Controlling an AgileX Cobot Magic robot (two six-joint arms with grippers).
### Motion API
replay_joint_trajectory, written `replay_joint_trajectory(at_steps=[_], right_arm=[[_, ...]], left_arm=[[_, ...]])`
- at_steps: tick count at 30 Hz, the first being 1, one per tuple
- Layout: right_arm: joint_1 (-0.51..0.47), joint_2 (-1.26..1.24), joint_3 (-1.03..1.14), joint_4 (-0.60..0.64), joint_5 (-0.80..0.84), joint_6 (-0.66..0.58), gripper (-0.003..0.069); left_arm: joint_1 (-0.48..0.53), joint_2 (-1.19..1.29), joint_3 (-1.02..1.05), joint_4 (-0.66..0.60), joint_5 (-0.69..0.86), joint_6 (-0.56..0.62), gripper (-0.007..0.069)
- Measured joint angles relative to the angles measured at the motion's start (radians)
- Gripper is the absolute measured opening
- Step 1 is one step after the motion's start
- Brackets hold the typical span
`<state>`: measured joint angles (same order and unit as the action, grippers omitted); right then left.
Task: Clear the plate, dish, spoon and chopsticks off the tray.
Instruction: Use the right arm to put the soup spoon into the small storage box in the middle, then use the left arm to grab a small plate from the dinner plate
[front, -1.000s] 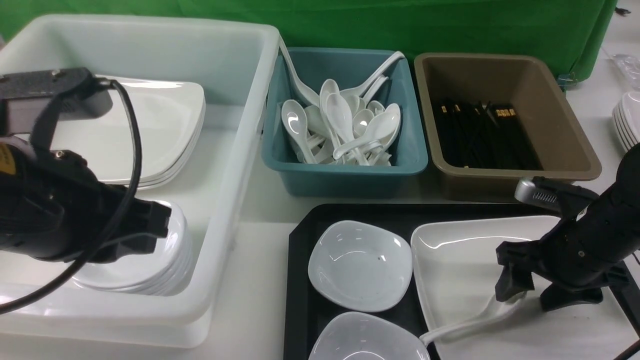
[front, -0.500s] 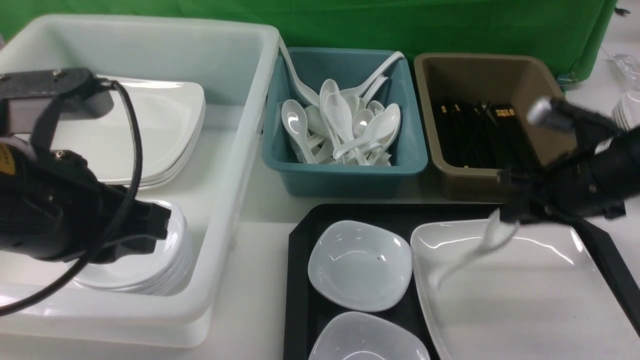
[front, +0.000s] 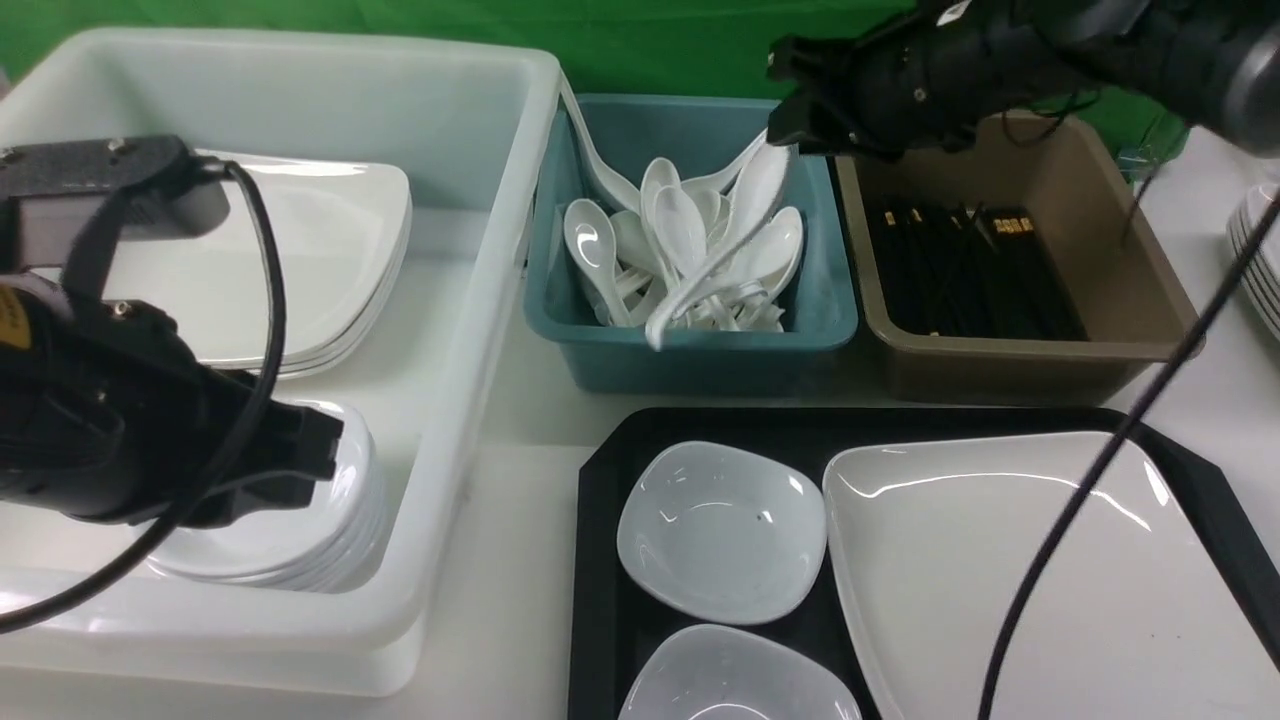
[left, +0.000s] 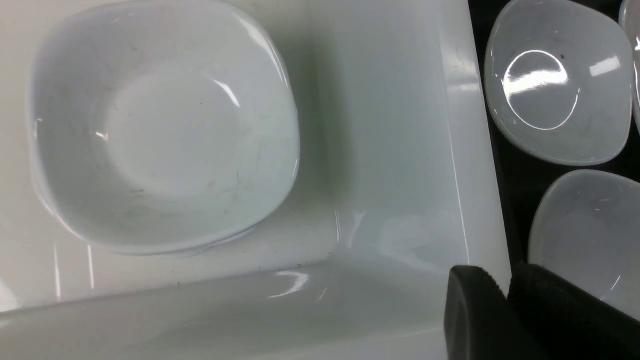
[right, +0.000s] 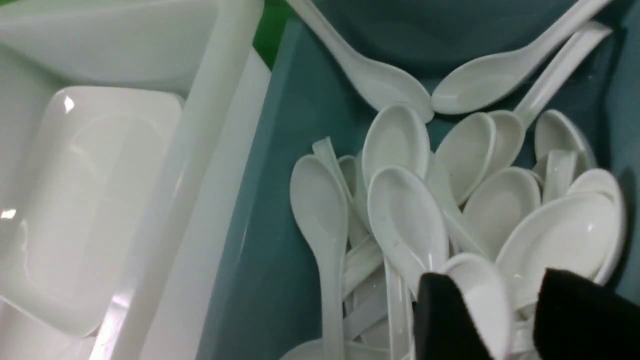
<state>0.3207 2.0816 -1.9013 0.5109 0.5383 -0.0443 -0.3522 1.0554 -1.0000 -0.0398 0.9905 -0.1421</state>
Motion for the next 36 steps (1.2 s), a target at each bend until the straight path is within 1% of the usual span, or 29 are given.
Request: replay_joint_trajectory(at_steps=[3, 5, 6, 7, 8, 9, 10, 11, 13, 15, 19, 22, 23, 25, 26, 28, 31, 32, 34, 35, 36], right_arm=[[-0.002, 0.016, -0.038, -0.027, 0.093, 0.006, 0.041], [-0.009, 0.01, -0.049, -0.042, 0.138, 0.003, 0.0411], [-0.025, -0.016, -0.064, -0.096, 0.257, -0.016, 0.0366], [-0.027, -0.016, -0.065, -0.096, 0.257, -0.02, 0.0356], [-0.047, -0.06, -0.071, -0.165, 0.355, -0.033, 0.0272], [-0.047, -0.066, -0.071, -0.173, 0.379, -0.037, 0.0242], [-0.065, -0.111, -0.071, -0.239, 0.463, -0.045, 0.0139], [-0.077, -0.155, -0.071, -0.297, 0.533, -0.048, 0.008], [-0.091, -0.234, -0.06, -0.382, 0.592, -0.051, 0.0038], [-0.104, -0.325, -0.015, -0.437, 0.593, -0.051, 0.0027], [-0.11, -0.512, 0.182, -0.466, 0.593, -0.051, 0.0025], [-0.11, -0.658, 0.357, -0.466, 0.589, -0.051, 0.0025], [-0.11, -0.727, 0.467, -0.466, 0.582, -0.052, 0.0022], [-0.11, -0.794, 0.56, -0.465, 0.57, -0.047, 0.0022], [-0.11, -0.867, 0.664, -0.465, 0.545, -0.041, 0.0022], [-0.11, -0.964, 0.783, -0.465, 0.513, -0.024, 0.0022], [-0.11, -1.09, 0.932, -0.461, 0.486, 0.01, 0.0022], [-0.11, -1.137, 0.987, -0.46, 0.484, 0.015, 0.0022], [-0.11, -1.203, 1.042, -0.458, 0.482, 0.022, 0.0022], [-0.11, -1.232, 1.067, -0.458, 0.482, 0.025, 0.0022], [-0.11, -1.232, 1.071, -0.458, 0.482, 0.025, 0.0022]], left_arm=[[0.0, 0.0, 0.0, -0.015, 0.0, 0.024, 0.0085], [0.0, 0.0, 0.0, -0.034, -0.001, 0.044, 0.0085], [0.0, 0.001, 0.0, -0.071, -0.008, 0.079, 0.0081], [-0.002, 0.001, 0.0, -0.085, -0.01, 0.091, 0.0078], [-0.019, 0.012, 0.0, -0.142, -0.022, 0.135, 0.0057], [-0.022, 0.014, 0.0, -0.148, -0.024, 0.142, 0.0054], [-0.057, 0.036, 0.0, -0.188, -0.04, 0.168, 0.0029], [-0.108, 0.069, 0.0, -0.213, -0.061, 0.18, 0.0015], [-0.186, 0.122, 0.0, -0.217, -0.081, 0.177, 0.0006], [-0.28, 0.197, -0.001, -0.21, -0.102, 0.142, 0.0002], [-0.389, 0.317, -0.023, -0.178, -0.116, 0.107, 0.0001], [-0.422, 0.408, -0.066, -0.173, -0.136, 0.104, 0.0003], [-0.425, 0.445, -0.084, -0.172, -0.143, 0.103, 0.0008], [-0.425, 0.475, -0.105, -0.168, -0.147, 0.099, 0.002], [-0.425, 0.52, -0.131, -0.157, -0.149, 0.099, 0.0048], [-0.425, 0.568, -0.153, -0.141, -0.153, 0.101, 0.0089], [-0.425, 0.632, -0.187, -0.076, -0.164, 0.111, 0.0204], [-0.425, 0.659, -0.197, -0.037, -0.172, 0.109, 0.0269], [-0.425, 0.691, -0.202, 0.014, -0.197, 0.098, 0.0353], [-0.425, 0.701, -0.202, 0.029, -0.209, 0.092, 0.0388], [-0.425, 0.703, -0.202, 0.04, -0.212, 0.091, 0.0405]])
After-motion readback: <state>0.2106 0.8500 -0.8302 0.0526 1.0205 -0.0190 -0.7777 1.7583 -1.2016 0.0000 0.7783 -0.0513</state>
